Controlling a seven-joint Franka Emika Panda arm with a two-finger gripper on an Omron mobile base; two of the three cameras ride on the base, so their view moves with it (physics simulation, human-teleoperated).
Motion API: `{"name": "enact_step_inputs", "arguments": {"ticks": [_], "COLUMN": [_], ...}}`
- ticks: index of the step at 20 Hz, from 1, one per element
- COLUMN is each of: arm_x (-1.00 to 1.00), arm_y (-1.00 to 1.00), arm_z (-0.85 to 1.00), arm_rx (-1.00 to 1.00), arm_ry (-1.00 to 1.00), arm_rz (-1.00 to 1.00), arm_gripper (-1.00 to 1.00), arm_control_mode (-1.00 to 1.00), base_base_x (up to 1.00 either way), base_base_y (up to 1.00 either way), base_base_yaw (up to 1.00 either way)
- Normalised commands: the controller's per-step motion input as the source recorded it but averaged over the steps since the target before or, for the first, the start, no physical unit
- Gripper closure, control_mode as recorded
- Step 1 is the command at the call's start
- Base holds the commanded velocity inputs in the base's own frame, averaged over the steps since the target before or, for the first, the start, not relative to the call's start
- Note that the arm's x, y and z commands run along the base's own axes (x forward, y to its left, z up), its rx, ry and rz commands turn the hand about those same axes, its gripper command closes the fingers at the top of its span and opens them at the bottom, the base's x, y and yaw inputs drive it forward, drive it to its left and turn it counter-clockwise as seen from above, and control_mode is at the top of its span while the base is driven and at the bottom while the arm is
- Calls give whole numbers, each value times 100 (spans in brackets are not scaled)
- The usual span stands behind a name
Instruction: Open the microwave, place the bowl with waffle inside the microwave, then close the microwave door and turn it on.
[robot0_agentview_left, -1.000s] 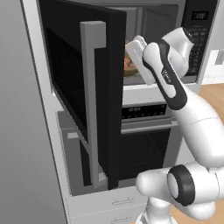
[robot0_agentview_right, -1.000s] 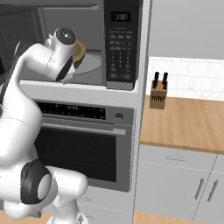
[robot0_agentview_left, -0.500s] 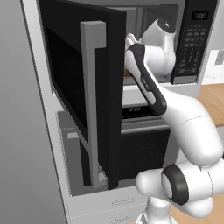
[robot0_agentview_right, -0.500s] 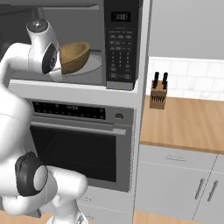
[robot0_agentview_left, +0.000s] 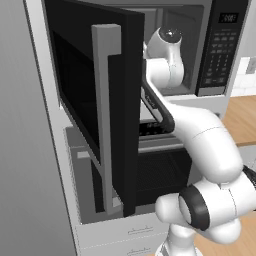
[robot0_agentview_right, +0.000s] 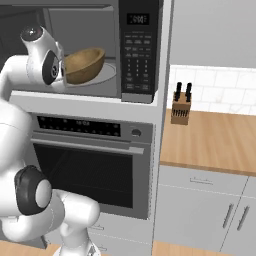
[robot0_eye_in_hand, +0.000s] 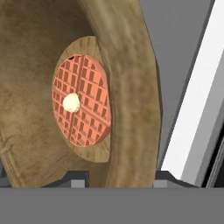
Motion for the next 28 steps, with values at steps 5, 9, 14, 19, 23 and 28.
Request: {"name": "enact_step_inputs", "arguments": {"ticks": [5, 9, 14, 19, 23, 28], "arm_x": [53, 23, 15, 2, 4, 9], "arm_y": [1, 19, 35, 13, 0, 0], "arm_z": [1, 0, -17, -36, -33, -13], "arm_rx": [3, 4, 1, 0, 0, 0], "arm_ry": [3, 4, 0, -8, -17, -7], "arm_rz": [0, 0, 0, 0, 0, 0], "arm_gripper": [100, 100, 100, 100, 100, 100], "arm_control_mode": [-100, -100, -100, -100, -100, -100], "base_base_x": [0, 0, 0, 0, 0, 0], "base_base_y": [0, 0, 0, 0, 0, 0], "base_base_yaw": [0, 0, 0, 0, 0, 0]}}
